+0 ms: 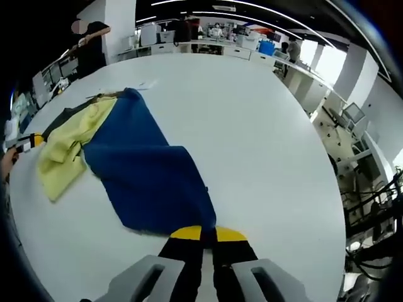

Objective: Fold the garment on the visible template until the final outline fits inside the template.

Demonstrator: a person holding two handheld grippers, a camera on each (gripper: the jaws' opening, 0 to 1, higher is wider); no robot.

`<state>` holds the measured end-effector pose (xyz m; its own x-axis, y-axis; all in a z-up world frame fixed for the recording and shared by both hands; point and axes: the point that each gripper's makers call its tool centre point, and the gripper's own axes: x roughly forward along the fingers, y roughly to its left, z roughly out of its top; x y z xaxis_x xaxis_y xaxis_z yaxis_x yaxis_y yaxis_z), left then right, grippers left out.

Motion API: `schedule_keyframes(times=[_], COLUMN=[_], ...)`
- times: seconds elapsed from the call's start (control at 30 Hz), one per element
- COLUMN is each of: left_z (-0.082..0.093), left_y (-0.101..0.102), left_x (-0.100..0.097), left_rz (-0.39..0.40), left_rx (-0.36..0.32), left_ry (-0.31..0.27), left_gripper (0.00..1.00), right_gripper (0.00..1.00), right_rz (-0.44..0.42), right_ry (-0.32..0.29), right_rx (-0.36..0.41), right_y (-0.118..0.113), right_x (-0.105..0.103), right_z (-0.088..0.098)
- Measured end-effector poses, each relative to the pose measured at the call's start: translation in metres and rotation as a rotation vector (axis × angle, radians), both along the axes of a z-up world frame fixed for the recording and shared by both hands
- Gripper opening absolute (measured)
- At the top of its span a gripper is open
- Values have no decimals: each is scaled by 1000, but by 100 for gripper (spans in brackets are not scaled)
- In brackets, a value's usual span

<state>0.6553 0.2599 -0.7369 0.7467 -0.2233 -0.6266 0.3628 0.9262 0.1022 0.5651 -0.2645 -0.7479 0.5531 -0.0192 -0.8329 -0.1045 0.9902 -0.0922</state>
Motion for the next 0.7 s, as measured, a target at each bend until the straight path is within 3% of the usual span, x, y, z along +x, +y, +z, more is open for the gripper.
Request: schedule_keyframes(times=[0.7], left_z=[-2], left_y=[4], left_x=[0], left_rz=[18], left_rx=[8], left_ry=[8], left_gripper=[0], right_gripper=[0], right_rz=[-31], right_ry=[26], right_rx=[-59], right_y=[-36], right_x=[7], right_z=[2])
